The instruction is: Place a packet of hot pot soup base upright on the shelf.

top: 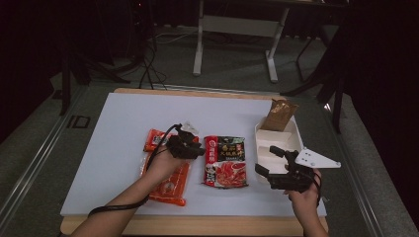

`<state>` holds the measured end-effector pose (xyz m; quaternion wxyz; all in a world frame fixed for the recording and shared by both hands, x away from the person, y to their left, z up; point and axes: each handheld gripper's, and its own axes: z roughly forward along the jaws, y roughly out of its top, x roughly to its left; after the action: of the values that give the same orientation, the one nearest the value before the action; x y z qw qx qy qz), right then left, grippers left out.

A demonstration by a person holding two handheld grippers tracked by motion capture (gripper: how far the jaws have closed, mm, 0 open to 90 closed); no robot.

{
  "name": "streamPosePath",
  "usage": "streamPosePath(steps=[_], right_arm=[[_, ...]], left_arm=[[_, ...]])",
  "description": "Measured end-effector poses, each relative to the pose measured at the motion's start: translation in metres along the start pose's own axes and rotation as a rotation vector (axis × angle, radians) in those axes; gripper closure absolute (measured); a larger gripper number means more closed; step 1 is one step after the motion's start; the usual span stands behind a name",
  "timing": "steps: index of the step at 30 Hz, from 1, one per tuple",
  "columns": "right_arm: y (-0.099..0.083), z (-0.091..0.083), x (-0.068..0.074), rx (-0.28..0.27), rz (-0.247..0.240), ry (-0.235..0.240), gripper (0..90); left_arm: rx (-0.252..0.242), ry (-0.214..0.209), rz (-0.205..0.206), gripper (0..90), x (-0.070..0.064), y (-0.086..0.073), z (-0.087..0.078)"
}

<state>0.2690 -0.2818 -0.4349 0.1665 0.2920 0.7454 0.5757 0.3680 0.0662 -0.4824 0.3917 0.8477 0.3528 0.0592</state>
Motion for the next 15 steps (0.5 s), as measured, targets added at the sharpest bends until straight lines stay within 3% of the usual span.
streamPosePath(steps=[4,10,15], right_arm=[[0.000,0.000,0.000,0.000,0.002,0.001,13.7],[0.000,0.001,0.000,0.001,-0.003,0.003,13.8],[-0.001,0.000,0.001,0.004,-0.001,0.005,13.8]], left_arm=[[-0.018,0.014,-0.040,58.6,0.008,0.005,0.005],[-0.034,0.044,-0.043,53.5,0.015,0.013,0.015],[-0.032,0.033,-0.081,53.5,0.024,0.016,0.027]])
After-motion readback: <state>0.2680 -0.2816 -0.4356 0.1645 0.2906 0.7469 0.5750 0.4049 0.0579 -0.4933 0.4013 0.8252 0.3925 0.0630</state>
